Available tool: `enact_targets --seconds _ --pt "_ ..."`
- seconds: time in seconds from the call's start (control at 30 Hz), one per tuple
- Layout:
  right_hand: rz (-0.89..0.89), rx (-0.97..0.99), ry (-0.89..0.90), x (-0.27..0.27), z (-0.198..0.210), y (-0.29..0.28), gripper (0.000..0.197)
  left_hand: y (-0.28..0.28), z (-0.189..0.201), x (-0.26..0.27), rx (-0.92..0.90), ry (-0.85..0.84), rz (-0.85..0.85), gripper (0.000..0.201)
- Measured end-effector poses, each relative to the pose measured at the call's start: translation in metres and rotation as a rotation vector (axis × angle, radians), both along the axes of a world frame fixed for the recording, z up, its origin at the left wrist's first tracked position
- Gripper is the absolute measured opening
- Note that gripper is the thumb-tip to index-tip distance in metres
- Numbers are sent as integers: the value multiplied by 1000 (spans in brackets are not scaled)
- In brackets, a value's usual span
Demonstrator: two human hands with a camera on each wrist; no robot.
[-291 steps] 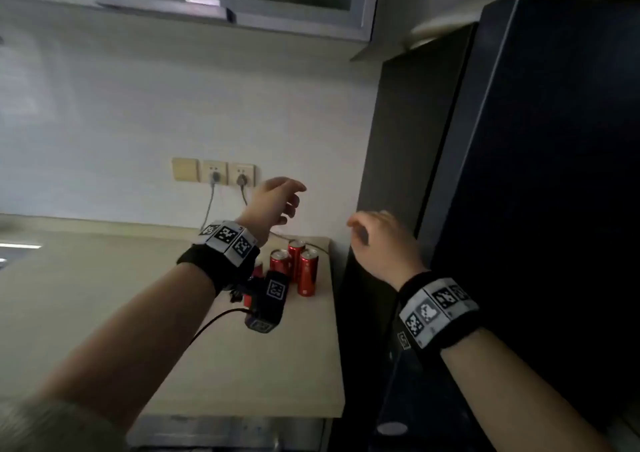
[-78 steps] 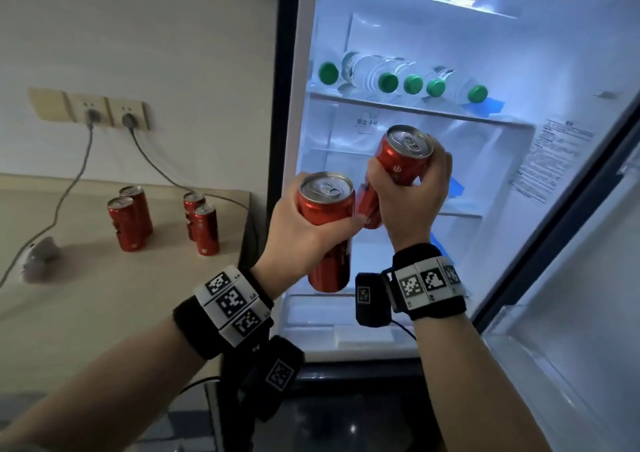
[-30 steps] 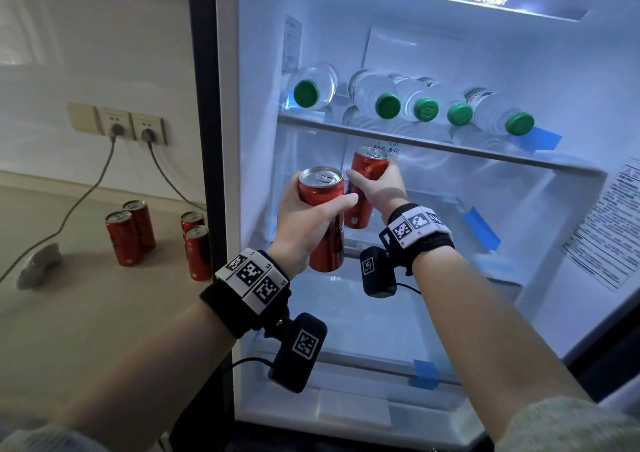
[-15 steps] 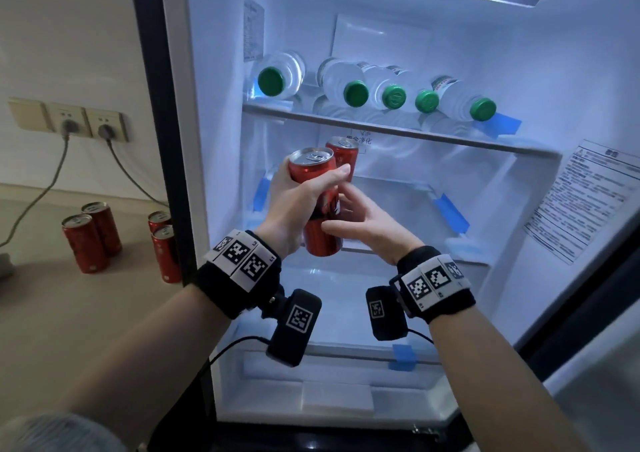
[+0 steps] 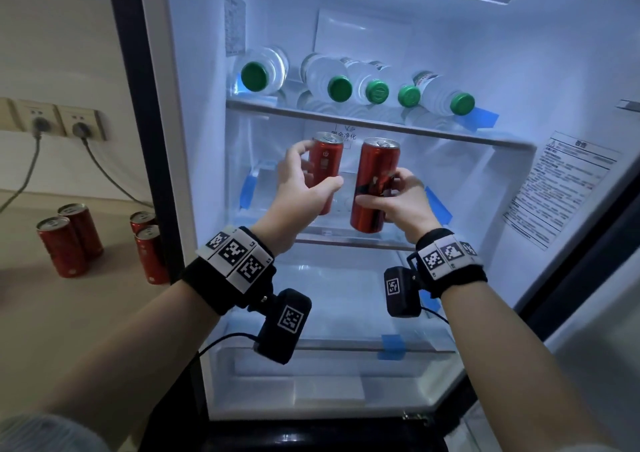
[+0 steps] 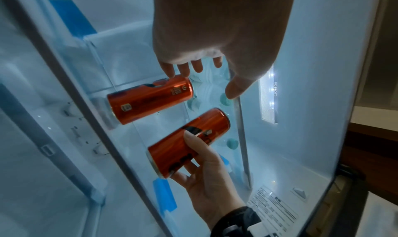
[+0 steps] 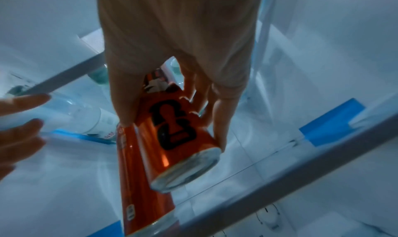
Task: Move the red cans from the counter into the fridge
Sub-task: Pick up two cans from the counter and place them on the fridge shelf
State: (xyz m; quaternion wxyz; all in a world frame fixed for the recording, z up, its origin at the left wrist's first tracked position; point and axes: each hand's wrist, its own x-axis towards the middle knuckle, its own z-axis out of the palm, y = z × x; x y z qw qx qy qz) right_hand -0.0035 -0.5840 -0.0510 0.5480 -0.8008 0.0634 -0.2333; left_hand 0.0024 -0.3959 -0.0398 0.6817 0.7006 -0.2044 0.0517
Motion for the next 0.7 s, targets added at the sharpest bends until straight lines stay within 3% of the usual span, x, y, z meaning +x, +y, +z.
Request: enact_targets --seconds 0.27,0.43,0.7 --pt "-256 -4 20 31 -15 -18 67 18 -17 6 73 79 1 58" --pt "-284 -48 64 46 -17 -21 72 23 -23 8 115 94 11 54" --pt "-278 65 95 58 -22 -21 80 24 -25 8 123 126 11 47"
